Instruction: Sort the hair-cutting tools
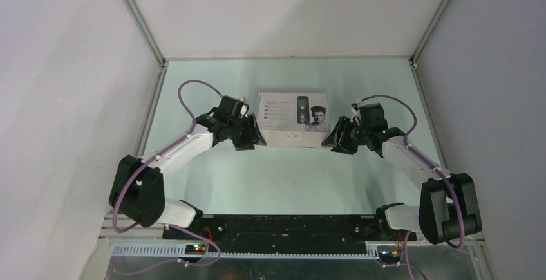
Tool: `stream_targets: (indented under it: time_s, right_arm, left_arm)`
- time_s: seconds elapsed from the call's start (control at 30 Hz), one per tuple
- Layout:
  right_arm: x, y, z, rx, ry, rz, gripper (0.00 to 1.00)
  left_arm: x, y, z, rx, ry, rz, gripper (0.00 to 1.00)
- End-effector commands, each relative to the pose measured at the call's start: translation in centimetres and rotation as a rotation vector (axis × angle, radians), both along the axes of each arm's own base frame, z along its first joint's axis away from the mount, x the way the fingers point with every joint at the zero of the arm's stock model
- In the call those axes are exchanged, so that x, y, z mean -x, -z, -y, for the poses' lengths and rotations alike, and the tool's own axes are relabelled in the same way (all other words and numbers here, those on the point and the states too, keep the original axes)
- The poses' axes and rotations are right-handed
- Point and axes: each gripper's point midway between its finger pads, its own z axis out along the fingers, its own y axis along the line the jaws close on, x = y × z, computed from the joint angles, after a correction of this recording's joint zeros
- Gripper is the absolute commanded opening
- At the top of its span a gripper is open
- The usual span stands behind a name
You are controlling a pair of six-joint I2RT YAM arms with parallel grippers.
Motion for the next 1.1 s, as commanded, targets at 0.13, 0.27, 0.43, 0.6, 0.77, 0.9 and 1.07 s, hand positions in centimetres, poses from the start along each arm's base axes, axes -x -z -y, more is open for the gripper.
stream_targets:
  time_s: [0.13,0.27,0.43,0.6,0.77,0.9,1.07]
  right_arm:
    - [-0.8,-1.2,-0.7,-0.026,-0.022,0.051,0.52]
    - [-0.9,-1.2,-0.6,-0.026,-0.021,0.050,0.52]
    - [-0.8,-1.2,-0.6,-0.025,-0.022,0.052,0.52]
    - [-0.8,-1.1,-0.6,-0.022,-0.023,0.049,0.52]
    - [-0.7,-0.8,-0.4,-0.006,-0.026,0.044,0.52]
    - [-0.7,-0.6,-0.2,0.011,-0.020,0.045,0.51]
    - [-0.6,0.3,0.2,0.036,-0.012,0.040,0.51]
  left_arm:
    - [-0.3,0.4,-0.1,-0.025,0.000,0.027,0.54]
    - [-0.3,0.8,-0.2,-0.033,-0.001,0.021,0.54]
    - [-0.6,1.0,-0.5,-0.046,-0.011,0.031,0.53]
    - [-0.9,1.5,-0.4,-0.049,-0.015,0.027,0.53]
    - [-0.9,2.2,-0.2,-0.051,-0.013,0.013,0.53]
    - [-0.9,2.3,-0.2,-0.046,-0.011,0.011,0.52]
    - [-0.8,3.0,-0.3,-0.044,-0.015,-0.001,0.51]
